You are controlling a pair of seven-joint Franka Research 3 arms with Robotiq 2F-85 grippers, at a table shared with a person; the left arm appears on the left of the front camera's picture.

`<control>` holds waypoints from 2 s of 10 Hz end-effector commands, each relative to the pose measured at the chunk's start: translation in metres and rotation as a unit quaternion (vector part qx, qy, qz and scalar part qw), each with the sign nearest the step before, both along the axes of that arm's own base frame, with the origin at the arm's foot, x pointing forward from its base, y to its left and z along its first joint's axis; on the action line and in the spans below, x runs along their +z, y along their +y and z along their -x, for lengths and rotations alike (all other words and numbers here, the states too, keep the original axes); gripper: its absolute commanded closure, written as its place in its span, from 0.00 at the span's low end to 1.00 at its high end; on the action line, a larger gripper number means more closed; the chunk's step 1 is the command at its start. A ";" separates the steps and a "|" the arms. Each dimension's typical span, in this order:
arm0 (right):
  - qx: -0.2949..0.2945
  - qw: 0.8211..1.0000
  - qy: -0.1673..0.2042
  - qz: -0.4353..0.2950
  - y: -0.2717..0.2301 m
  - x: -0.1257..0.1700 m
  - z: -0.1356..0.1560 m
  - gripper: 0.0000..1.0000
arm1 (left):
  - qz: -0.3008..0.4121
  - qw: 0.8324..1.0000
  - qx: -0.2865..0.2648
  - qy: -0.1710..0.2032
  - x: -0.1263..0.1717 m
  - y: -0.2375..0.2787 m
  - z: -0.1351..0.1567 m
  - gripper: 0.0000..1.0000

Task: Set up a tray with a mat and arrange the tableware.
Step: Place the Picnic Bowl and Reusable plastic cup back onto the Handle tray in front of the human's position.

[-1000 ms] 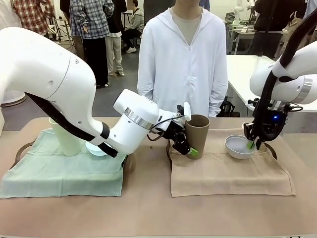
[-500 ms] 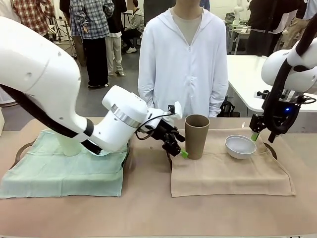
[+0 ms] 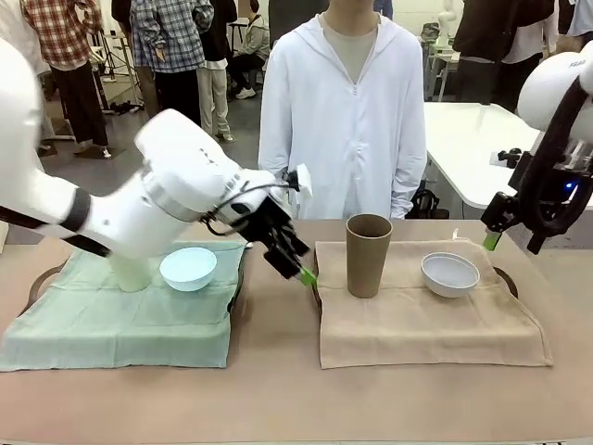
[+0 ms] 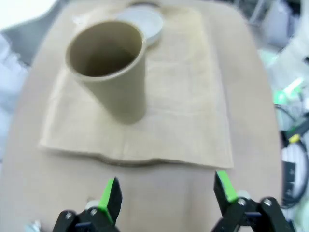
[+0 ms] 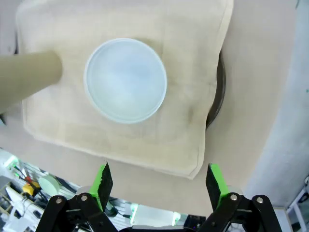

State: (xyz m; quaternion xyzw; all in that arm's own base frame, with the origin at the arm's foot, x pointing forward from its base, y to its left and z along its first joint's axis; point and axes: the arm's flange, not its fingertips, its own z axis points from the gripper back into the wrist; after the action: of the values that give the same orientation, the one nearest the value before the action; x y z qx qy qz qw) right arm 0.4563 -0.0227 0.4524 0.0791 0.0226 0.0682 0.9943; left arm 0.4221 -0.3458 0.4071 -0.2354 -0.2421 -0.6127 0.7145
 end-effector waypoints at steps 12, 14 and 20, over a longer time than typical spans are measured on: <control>0.035 0.999 -0.028 0.023 0.018 0.054 0.046 0.00 | -0.240 0.901 0.357 0.051 0.133 0.010 0.073 0.00; 0.035 0.999 -0.028 0.023 0.018 0.054 0.046 0.00 | -0.240 0.901 0.357 0.051 0.133 0.010 0.073 0.00; 0.035 0.999 -0.028 0.023 0.018 0.054 0.046 0.00 | -0.240 0.901 0.357 0.051 0.133 0.010 0.073 0.00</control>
State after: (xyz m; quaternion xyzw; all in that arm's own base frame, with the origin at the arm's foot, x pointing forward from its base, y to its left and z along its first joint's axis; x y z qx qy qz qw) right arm 0.4131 -0.0057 0.5077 0.0532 -0.0010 0.1047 0.9931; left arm 0.3524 -0.3393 0.5430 0.0064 -0.1047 -0.3477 0.9317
